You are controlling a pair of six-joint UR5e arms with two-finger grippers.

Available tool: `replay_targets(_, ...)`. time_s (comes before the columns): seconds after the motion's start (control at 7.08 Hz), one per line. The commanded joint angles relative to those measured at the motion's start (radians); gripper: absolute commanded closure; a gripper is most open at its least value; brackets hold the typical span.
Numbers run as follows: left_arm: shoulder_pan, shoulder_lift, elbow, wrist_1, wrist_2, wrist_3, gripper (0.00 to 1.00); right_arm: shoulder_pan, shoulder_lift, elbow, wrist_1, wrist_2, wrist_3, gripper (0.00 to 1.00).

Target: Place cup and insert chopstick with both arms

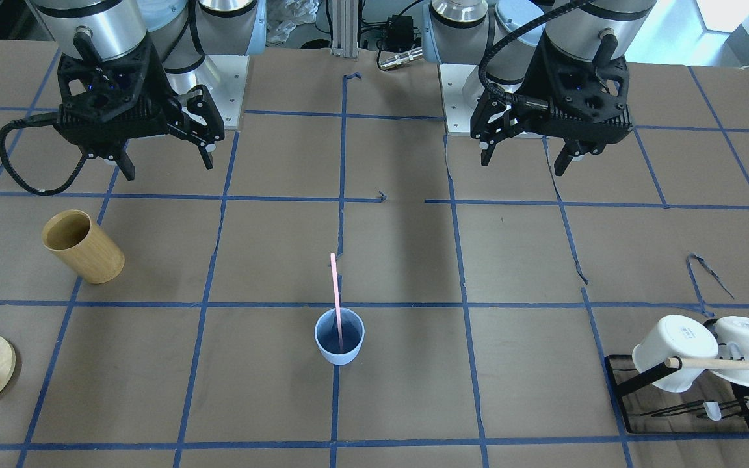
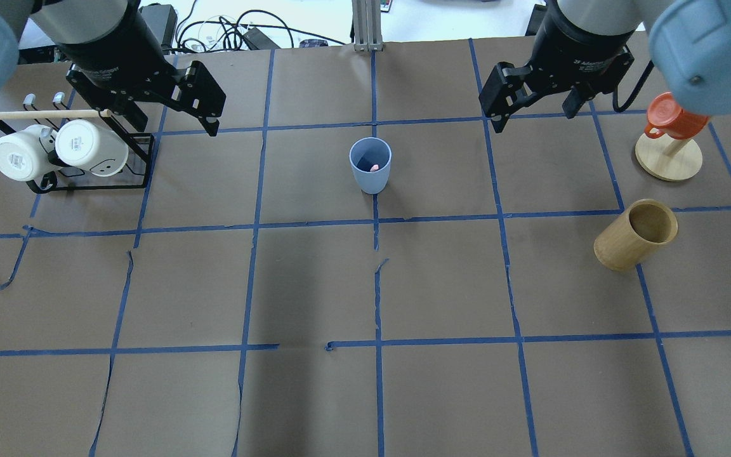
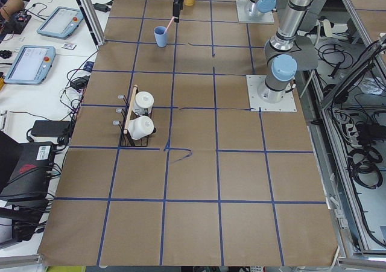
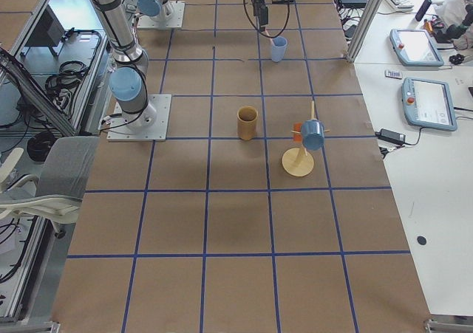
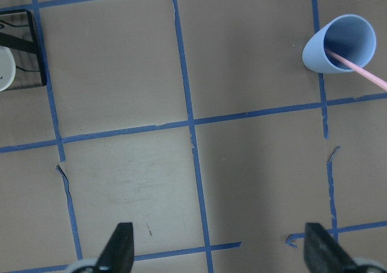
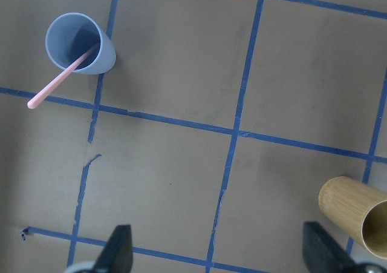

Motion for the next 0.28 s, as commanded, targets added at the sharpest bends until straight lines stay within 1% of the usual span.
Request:
replay_targets(0.0,0.000,0.001,0.000,-0.001,-0.002,-0.004,0.00,0.000,0.001,0.000,-0.004,-0.003,-0.003,0.00)
replay_targets(0.14,0.000,0.001,0.000,-0.001,0.000,-0.004,0.00,0.000,0.002,0.006,-0.007,-0.002,-0.004,0.00)
